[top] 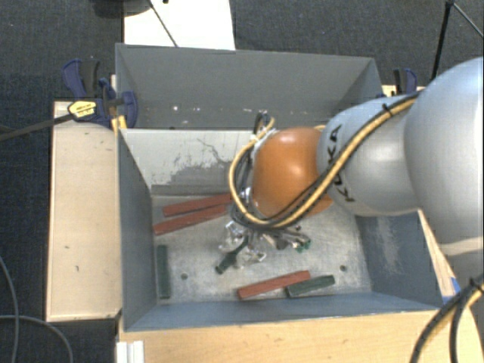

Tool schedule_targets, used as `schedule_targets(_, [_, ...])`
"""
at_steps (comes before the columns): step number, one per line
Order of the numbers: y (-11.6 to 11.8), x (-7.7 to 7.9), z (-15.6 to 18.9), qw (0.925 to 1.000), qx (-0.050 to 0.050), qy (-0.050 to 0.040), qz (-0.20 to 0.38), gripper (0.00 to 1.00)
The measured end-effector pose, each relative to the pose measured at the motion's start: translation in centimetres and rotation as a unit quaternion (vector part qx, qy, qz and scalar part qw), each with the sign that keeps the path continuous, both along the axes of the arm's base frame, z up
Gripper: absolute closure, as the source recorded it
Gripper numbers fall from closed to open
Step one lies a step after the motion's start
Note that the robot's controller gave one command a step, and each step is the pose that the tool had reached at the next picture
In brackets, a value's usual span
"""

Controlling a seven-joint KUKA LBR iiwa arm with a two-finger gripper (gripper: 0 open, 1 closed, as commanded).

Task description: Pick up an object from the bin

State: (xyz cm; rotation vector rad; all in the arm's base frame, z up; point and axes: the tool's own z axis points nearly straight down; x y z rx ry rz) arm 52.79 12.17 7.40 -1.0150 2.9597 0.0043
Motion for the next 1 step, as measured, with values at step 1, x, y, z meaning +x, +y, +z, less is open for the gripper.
schedule_targets(1, [-0.23,0.30,15.04,0.9999,-0.003,0.0034,0.011,1.00])
